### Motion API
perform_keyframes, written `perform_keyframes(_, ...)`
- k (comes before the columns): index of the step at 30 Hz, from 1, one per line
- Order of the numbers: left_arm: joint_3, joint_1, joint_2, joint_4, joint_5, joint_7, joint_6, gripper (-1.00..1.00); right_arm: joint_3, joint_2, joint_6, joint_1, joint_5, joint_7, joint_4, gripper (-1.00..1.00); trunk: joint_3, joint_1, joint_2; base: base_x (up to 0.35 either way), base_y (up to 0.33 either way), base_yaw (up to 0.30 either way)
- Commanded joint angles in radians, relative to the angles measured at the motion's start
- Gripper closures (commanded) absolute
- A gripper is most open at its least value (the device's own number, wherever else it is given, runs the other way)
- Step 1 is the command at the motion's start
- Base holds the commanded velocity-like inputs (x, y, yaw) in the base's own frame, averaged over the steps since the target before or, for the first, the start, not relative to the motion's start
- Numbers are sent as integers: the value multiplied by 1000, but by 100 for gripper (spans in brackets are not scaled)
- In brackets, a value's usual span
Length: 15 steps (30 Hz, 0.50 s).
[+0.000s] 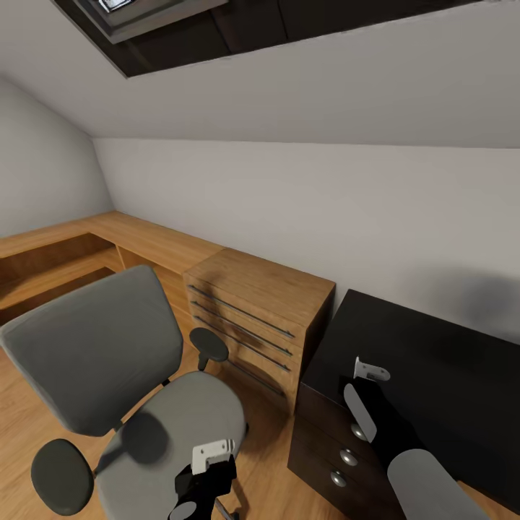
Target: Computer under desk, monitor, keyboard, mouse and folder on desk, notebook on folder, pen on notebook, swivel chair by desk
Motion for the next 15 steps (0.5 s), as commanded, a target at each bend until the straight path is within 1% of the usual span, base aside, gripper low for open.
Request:
perform_keyframes(1,-2,-1,1,-2,4,7,4,-100,2,-1,9,0,-17,-8,38,100,2,-4,7,0,0,0)
perform_keyframes(6,-2,-1,1,-2,4,7,4,-100,2,-1,9,0,-17,-8,35,100,18,-23,42,0,0,0)
perform_keyframes(8,-2,-1,1,-2,4,7,4,-100,3,-1,9,0,-16,-8,19,100,24,-31,56,0,0,0)
perform_keyframes(14,-4,-1,1,-2,4,9,3,-100,4,-7,10,8,-15,-12,-148,100,43,-54,98,0,0,0)
perform_keyframes(15,-5,-1,1,-2,4,9,3,-100,4,-8,12,10,-14,-13,-164,100,46,-58,105,0,0,0)
